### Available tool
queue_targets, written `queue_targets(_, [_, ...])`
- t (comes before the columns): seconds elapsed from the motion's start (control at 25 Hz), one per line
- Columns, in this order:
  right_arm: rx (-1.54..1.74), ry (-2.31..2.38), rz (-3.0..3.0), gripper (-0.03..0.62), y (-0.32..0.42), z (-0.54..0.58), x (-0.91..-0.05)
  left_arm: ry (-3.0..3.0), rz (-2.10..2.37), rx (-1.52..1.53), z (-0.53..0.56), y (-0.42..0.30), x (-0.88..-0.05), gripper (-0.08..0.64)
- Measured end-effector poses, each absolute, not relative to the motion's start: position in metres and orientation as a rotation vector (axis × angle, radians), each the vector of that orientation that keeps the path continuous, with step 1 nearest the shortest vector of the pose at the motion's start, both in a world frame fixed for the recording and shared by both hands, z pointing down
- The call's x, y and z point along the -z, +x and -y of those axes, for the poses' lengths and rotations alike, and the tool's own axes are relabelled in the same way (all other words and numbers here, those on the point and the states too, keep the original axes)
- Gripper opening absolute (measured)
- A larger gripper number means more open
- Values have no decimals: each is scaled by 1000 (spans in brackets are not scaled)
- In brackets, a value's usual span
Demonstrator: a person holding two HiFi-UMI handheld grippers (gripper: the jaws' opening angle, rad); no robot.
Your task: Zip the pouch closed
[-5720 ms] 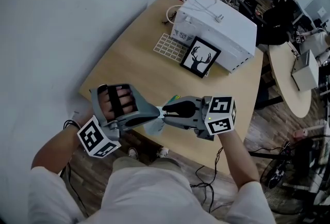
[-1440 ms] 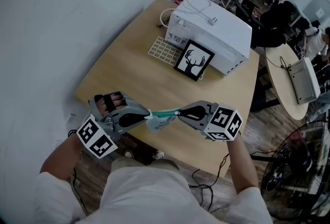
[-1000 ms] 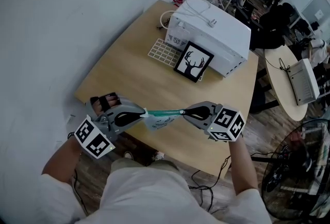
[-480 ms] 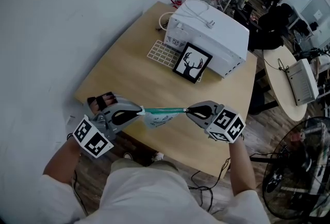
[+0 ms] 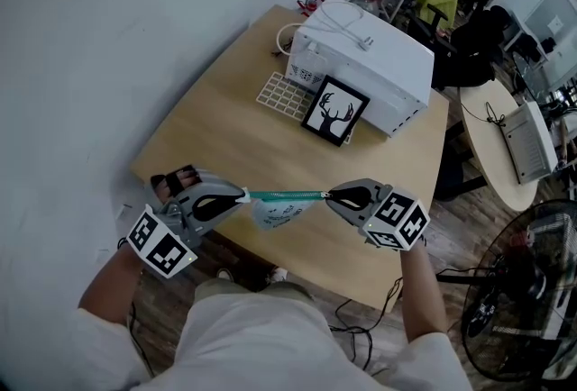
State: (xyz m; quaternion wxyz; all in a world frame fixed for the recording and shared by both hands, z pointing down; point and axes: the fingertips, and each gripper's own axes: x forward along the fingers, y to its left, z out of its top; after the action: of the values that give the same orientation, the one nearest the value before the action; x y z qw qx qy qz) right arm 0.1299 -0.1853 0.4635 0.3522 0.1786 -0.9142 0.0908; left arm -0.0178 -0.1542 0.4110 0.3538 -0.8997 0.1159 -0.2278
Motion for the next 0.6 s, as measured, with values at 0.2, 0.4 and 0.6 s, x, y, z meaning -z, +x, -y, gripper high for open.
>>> queue_targets(0.2, [-243, 469, 2359, 35, 136, 178, -469, -2348, -301, 578, 149, -14, -414, 24])
queue_targets(0.4, [-255, 485, 2367, 37, 140, 175, -467, -2369, -309, 568, 149, -13, -414, 23])
queue_targets(0.6, [-271, 508, 2369, 37, 140, 171, -472, -2386, -348, 538, 151, -9, -409, 24])
